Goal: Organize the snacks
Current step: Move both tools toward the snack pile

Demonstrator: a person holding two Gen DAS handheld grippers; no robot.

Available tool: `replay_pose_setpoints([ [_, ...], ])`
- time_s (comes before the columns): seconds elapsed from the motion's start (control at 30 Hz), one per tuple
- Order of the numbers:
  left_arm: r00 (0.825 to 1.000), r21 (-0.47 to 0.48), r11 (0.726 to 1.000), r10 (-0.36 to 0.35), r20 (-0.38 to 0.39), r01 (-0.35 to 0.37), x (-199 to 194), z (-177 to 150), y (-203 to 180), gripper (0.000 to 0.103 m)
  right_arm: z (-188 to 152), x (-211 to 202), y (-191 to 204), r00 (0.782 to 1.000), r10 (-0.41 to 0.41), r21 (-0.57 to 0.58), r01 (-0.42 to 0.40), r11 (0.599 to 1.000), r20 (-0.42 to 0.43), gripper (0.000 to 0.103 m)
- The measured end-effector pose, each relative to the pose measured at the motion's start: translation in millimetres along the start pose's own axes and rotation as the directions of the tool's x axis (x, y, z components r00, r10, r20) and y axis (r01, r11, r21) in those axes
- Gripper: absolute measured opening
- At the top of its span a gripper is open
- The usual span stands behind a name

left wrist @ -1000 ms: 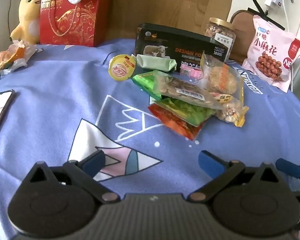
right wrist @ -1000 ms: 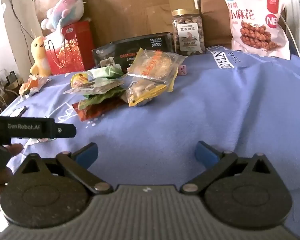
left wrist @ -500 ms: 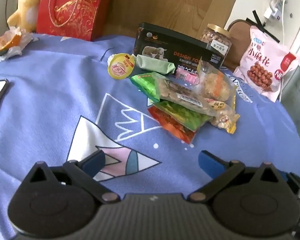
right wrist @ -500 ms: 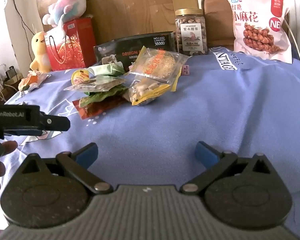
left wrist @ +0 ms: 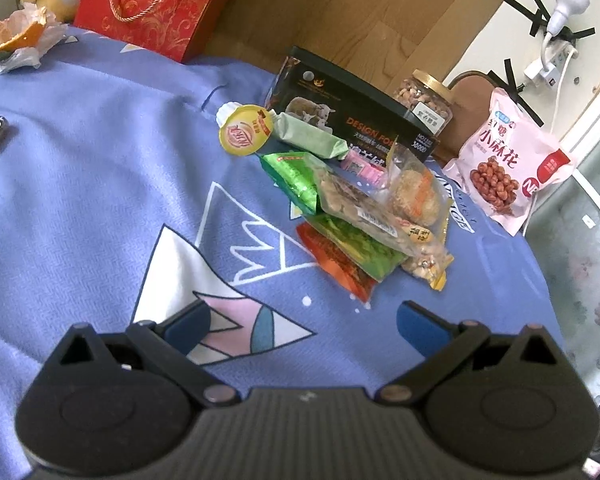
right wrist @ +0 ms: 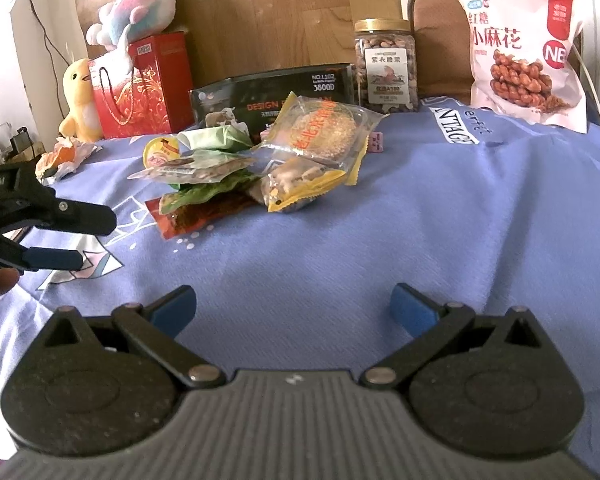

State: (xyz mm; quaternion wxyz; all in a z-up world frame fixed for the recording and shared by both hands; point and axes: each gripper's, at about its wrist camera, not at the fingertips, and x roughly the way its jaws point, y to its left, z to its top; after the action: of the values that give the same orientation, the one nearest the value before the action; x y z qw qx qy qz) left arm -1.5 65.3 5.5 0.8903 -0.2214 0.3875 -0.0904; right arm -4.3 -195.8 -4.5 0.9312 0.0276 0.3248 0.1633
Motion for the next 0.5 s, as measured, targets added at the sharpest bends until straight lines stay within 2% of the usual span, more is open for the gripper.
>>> replay_pose_setpoints([
  [0.5, 0.999, -0.035, 0.998, -0.052, -0.016, 0.051, -1, 4, 11, 0.103, 2, 5, 8, 1.0, 0.005, -0.028, -0.006, 1.0, -0.009, 0.103],
])
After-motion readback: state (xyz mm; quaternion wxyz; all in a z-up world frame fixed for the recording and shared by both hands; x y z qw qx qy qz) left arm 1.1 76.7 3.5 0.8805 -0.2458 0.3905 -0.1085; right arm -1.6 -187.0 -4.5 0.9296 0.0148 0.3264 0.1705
